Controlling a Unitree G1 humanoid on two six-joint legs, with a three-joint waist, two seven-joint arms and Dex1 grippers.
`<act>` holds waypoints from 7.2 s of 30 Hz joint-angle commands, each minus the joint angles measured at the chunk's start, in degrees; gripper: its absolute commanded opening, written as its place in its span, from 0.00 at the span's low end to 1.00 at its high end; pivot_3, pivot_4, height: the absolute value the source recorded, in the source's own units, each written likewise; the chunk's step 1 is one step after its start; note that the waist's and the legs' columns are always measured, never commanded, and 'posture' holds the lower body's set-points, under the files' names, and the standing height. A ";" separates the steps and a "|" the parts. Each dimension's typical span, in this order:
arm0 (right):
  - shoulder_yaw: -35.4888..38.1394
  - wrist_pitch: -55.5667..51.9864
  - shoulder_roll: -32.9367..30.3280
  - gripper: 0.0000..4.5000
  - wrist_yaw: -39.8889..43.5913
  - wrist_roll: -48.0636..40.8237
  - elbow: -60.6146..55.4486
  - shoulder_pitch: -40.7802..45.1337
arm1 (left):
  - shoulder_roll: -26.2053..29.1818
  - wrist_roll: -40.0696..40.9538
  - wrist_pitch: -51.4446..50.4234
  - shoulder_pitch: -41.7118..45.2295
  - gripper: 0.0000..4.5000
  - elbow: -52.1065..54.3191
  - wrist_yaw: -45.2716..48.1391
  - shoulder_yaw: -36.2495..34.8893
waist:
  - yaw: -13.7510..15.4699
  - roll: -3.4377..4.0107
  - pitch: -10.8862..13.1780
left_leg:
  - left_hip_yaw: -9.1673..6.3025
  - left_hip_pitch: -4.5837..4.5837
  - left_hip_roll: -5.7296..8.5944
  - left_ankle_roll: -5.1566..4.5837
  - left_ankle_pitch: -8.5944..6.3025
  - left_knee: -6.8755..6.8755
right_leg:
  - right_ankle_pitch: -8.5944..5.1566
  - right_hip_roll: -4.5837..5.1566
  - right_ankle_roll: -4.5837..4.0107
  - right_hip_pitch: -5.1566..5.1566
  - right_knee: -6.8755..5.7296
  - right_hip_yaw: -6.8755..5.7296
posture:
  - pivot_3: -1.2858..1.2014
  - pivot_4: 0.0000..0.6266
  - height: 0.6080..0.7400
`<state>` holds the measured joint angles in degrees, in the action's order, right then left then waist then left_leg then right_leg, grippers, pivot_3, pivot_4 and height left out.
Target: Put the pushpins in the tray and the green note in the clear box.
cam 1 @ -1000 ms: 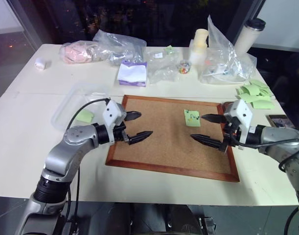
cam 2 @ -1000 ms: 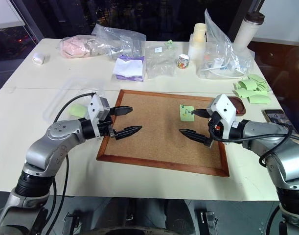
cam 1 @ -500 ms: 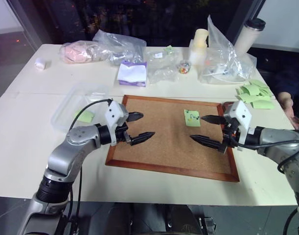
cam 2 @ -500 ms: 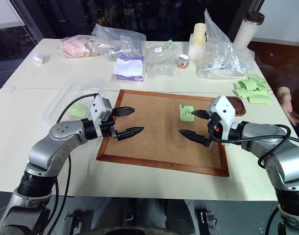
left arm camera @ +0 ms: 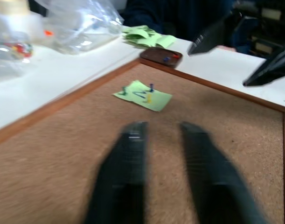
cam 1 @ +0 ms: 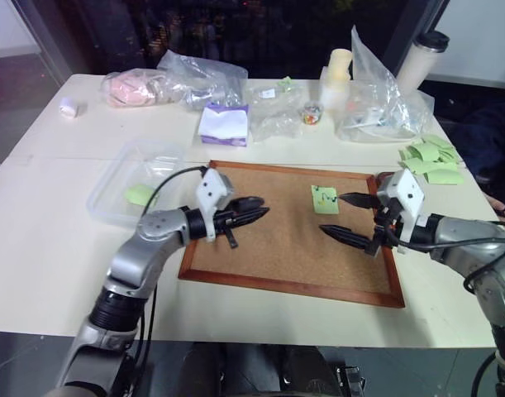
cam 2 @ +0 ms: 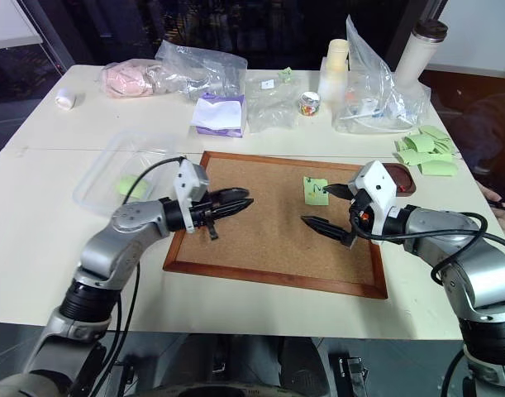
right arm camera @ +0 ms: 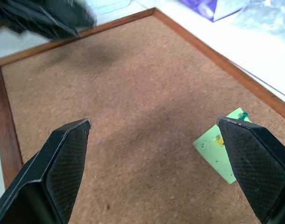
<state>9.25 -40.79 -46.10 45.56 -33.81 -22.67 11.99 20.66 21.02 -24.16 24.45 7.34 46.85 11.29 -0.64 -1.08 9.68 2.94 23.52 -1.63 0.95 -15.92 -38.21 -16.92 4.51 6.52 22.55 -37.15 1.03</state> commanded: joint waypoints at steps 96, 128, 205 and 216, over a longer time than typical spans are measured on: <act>4.40 17.90 5.25 0.28 -14.52 24.04 59.68 25.62 | -8.56 -14.33 13.67 -2.18 0.00 -20.11 -4.59 4.21 | -0.24 0.82 -0.54 | 0.12 -0.22 0.04 0.00 0.00 0.00 | 0.01 0.04 0.01 -0.20 -0.01 0.05 | 0.52 0.24 1.00; -4.28 3.84 13.07 0.52 -10.38 16.35 23.09 13.45 | -8.60 -14.57 13.72 -1.72 0.00 -19.63 -4.49 4.09 | -0.12 0.84 -0.56 | 0.04 -0.19 0.01 0.00 0.00 0.04 | 0.00 -0.01 0.01 -0.17 0.02 0.03 | 0.52 0.24 1.00; 6.42 19.01 6.39 0.65 -13.23 20.15 57.56 26.31 | -9.49 -15.49 14.13 -2.98 0.00 -20.66 -5.12 4.59 | -0.20 0.91 -0.60 | 0.10 -0.22 0.00 -0.01 0.00 0.07 | 0.00 -0.01 0.00 -0.20 0.06 0.06 | 0.52 0.24 1.00; -0.73 2.60 12.01 0.65 -7.74 10.19 18.23 16.19 | -9.34 -15.18 13.85 -2.48 0.00 -20.35 -4.89 4.27 | -0.13 0.93 -0.61 | 0.03 -0.22 -0.03 -0.01 -0.01 0.07 | 0.00 -0.01 0.00 -0.21 0.05 0.04 | 0.52 0.24 1.00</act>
<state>9.64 -37.09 -34.69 38.11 -22.26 0.16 28.53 11.03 6.67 -9.17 23.20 -10.58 41.91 14.88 -0.77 -0.15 9.07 2.96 23.30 -1.66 0.94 -15.93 -38.14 -16.91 4.50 6.52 22.34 -37.10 1.07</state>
